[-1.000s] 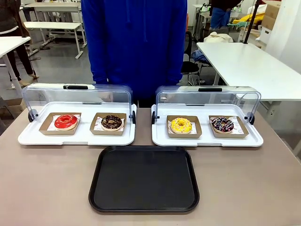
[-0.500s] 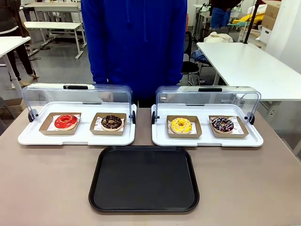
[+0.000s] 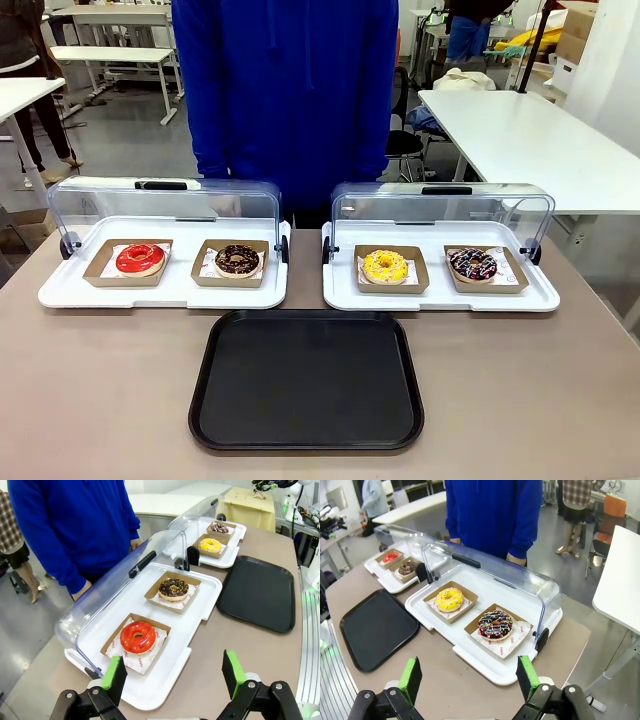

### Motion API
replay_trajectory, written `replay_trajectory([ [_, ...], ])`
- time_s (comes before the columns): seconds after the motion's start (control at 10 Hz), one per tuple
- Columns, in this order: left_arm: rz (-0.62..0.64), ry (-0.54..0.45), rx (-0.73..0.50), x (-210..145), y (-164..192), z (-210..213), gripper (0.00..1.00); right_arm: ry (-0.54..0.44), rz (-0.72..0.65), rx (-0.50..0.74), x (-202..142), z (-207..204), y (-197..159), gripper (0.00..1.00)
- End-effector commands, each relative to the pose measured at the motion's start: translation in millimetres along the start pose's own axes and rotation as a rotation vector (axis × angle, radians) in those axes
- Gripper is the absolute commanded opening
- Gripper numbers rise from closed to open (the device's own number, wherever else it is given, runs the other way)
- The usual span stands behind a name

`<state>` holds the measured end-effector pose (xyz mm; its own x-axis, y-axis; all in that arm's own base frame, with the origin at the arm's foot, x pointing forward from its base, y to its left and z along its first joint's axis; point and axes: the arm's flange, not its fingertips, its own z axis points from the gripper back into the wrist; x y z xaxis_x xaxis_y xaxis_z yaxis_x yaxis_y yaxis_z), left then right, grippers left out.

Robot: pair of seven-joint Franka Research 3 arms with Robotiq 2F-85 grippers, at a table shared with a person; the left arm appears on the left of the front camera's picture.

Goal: Move the third donut from the left to the tray.
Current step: Pick up the Paper togo box containing the Donut indicated by the person and place it on the Handle tray.

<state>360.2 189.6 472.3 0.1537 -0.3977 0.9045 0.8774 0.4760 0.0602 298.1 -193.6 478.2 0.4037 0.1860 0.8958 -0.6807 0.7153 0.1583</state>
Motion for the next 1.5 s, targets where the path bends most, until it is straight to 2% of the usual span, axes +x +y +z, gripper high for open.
replay_trajectory([
  [0.0, -0.004, -0.003, -0.007, 0.0, -0.8, 0.7, 1.00, -0.016, 0.025, 0.004, 2.5, 1.1, -2.9, 1.00],
  [1.4, -0.004, -0.003, -0.007, 0.0, -0.8, 0.7, 1.00, -0.016, 0.025, 0.004, 2.5, 1.1, -2.9, 1.00],
])
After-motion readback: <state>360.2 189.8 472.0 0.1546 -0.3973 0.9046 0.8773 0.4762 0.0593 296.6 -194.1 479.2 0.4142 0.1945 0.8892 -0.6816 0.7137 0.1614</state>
